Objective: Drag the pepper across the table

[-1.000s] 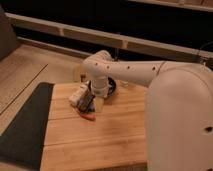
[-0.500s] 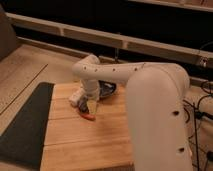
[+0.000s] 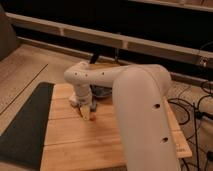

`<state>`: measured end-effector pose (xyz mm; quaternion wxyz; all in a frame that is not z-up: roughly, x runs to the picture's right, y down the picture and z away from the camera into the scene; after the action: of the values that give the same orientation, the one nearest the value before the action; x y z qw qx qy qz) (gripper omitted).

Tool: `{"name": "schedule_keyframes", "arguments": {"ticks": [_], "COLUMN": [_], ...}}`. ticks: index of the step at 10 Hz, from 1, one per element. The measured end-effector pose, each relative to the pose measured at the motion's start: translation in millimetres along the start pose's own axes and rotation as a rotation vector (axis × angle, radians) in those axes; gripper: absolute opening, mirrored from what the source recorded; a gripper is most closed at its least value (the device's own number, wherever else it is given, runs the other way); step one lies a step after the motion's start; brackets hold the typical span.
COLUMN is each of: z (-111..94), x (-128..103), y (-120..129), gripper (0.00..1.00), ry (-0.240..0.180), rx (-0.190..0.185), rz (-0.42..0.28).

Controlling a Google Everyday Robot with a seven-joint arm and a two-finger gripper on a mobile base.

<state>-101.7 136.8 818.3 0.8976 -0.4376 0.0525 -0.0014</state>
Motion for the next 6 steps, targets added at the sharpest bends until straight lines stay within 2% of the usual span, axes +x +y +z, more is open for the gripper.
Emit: {"name": "schedule_keyframes", "arguments": {"ticks": [6], "z": [14.9], "x": [3.8], "y": [5.5], "gripper": [0.65], "ry": [0.057], "rx": [-0.043], "rz": [0.02]}}
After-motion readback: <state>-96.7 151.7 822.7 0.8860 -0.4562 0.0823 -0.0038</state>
